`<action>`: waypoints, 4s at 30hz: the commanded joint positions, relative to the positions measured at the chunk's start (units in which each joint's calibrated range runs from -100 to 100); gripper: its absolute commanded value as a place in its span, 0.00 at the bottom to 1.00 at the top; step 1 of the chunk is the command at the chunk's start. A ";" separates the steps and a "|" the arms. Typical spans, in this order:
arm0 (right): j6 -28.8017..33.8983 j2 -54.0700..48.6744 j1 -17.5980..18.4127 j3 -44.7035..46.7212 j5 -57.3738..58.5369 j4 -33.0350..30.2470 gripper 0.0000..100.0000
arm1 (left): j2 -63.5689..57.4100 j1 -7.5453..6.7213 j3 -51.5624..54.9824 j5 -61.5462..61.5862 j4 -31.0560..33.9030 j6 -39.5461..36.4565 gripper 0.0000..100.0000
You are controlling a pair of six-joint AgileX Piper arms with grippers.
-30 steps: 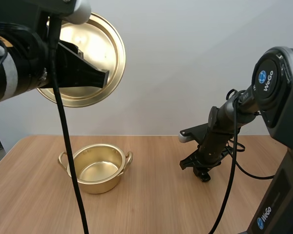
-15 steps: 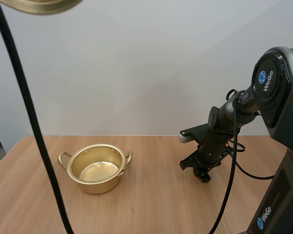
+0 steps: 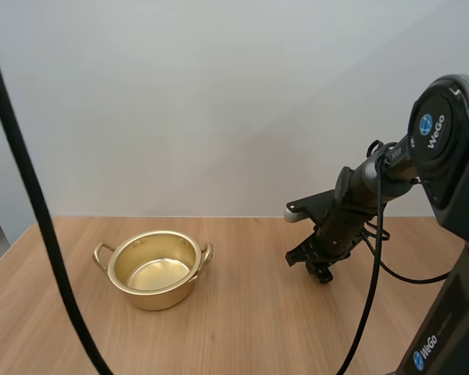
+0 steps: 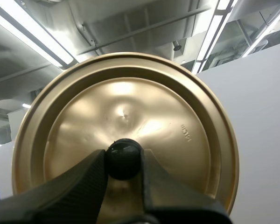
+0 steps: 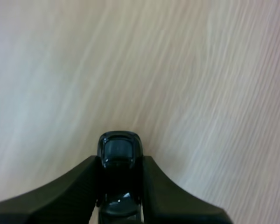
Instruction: Open the pot, put the car inside, and close it
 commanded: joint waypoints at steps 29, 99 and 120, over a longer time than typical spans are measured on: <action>-27.89 -12.08 19.81 -15.48 16.69 38.81 0.00 | 4.21 3.54 0.04 -9.66 -0.77 0.33 0.00; -33.58 15.76 28.32 -17.35 -6.77 30.65 0.12 | 3.25 9.04 0.04 0.18 -13.57 5.13 0.00; -33.79 15.76 28.32 -17.35 -8.24 31.11 0.61 | 3.25 9.04 0.04 0.18 -13.68 5.13 0.00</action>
